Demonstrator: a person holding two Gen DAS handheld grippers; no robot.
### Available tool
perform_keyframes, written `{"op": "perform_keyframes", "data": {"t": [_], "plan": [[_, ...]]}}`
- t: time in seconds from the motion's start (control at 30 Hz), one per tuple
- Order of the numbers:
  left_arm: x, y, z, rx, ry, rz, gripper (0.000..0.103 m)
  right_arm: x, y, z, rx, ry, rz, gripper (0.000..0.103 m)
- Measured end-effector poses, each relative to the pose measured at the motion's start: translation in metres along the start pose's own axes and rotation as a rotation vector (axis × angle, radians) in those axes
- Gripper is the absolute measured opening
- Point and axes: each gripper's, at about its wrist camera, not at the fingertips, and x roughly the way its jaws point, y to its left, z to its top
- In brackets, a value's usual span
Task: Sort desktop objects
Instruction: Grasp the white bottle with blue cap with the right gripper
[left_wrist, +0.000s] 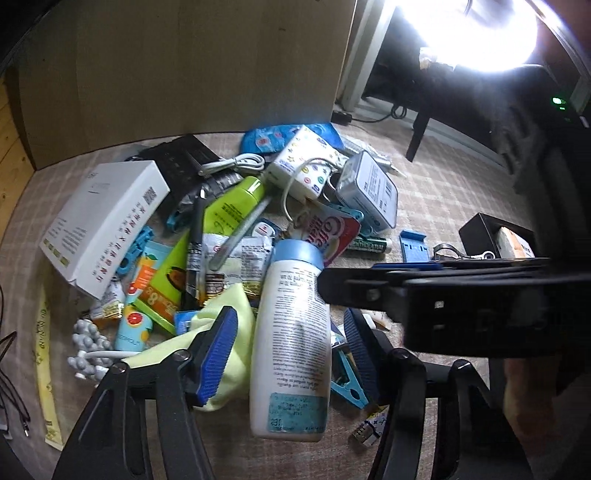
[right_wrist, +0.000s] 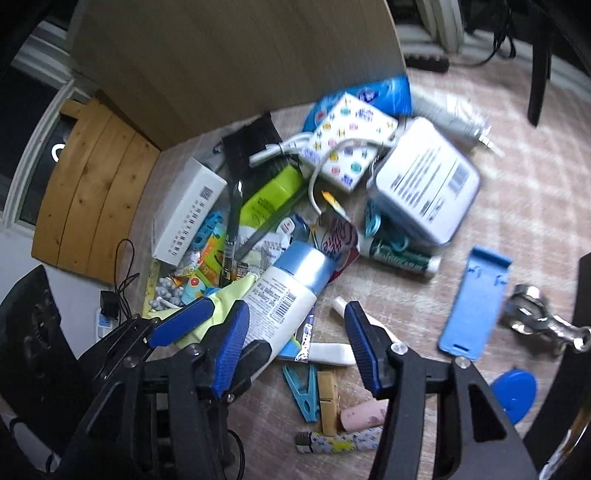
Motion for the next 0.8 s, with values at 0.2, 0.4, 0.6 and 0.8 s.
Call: {"op": "perform_keyframes", "data": {"t": [0.2,0.4,0.6,0.8], "plan": [[0.008,-0.004,0.000,0.009,0.023,-0.030,0.051,0.015,-0.001,0.003,0.019,0.036,0.023,0.051],[0.014,-0.004,0.000,-0.004,0.037,-0.050,0.046,0.025,0.002,0.005,0.029,0.061,0.055,0.047],[0.015,-0.004,0.001,-0.015,0.032,-0.056,0.043,0.024,0.001,0.004,0.041,0.052,0.057,0.047],[0.009,-0.004,0.002,-0.030,0.015,-0.069,0.036,0.020,-0.003,0.000,0.066,0.041,0.071,0.046]]}}
